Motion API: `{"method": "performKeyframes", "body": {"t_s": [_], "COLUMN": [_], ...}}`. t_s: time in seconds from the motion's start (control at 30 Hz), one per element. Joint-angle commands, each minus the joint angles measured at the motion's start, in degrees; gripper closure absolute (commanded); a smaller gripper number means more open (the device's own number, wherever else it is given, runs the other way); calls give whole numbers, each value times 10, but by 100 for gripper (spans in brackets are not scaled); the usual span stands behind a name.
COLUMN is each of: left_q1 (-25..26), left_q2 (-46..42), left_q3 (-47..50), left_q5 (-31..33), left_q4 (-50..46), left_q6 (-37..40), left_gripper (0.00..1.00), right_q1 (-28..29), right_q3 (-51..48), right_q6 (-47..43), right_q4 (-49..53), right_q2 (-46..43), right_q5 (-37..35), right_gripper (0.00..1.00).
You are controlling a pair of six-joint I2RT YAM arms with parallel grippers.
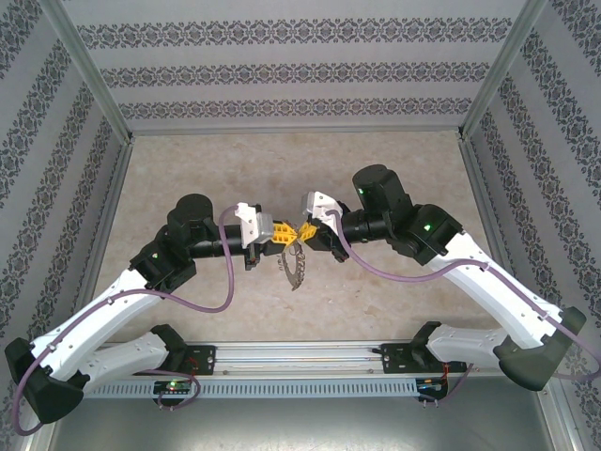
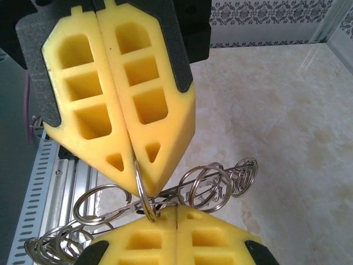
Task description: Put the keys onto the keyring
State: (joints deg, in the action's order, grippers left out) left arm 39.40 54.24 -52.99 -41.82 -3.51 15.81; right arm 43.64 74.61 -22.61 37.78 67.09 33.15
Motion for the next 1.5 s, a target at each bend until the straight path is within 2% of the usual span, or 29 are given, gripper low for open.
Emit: {"method": "performKeyframes", "body": {"t_s": [0.0,0.37,0.5,0.63,0.93,1.17,1.37,1.47], "left_q1": [2,-4,-7,-10,-10,-10,-9,-10], "left_q2": [-12,-18,-23,-25,-25,-24,-25,-25], "left_q3": [4,9,8,6,6,6,7,7], "left_q5": [-19,-20,-16,-23,-25,-25,-21,-18], "left_q4": [60,68,52,51,62,67,66,64], "left_q6": [-17,-24,-17,-22,-33,-36,-35,-32], "left_gripper": [100,100,100,100,100,100,100,100], "right_q1": [0,-1,-5,-8,-6,-3,-1,-2], "right_q3": [8,5,-14,-53,-105,-114,-117,-122], "right_q6": [3,6,16,39,89,99,91,89], "right_q4": [-15,-15,-28,-58,-132,-160,-157,-151], "right_q2": [6,-3,-29,-56,-53,-30,-22,-28], "right_q5": [27,1,-6,22,86,90,82,64], "right_gripper": [100,100,84,72,64,65,86,93]}}
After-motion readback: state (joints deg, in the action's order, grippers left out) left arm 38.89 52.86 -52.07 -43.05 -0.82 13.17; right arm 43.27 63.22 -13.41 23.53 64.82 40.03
